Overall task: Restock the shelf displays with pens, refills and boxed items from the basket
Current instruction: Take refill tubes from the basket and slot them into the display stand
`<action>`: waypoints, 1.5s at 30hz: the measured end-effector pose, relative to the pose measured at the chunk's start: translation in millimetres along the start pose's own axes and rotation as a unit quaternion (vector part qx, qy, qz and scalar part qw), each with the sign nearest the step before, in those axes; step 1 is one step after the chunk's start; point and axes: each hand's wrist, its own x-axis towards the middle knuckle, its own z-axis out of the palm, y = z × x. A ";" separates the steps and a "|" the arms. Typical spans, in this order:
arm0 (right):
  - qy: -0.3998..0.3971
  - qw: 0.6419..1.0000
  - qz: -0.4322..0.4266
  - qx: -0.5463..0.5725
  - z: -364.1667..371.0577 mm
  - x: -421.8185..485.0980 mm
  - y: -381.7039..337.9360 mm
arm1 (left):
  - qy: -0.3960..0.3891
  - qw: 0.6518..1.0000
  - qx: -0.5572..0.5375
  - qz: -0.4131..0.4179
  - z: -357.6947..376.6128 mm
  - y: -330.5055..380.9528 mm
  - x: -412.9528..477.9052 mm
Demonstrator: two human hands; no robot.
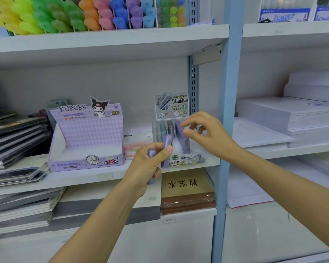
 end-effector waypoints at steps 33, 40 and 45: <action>0.002 0.972 0.219 0.087 2.2 -20.4 23.3 | 0.045 0.982 0.178 0.041 11.1 -2.4 6.3; 0.003 0.960 0.215 0.180 18.0 -10.7 21.3 | 0.076 0.981 0.175 0.025 -11.0 -3.9 9.1; 0.068 0.973 0.177 0.135 2.9 7.2 23.2 | 0.064 0.987 0.135 0.062 -12.9 0.1 8.1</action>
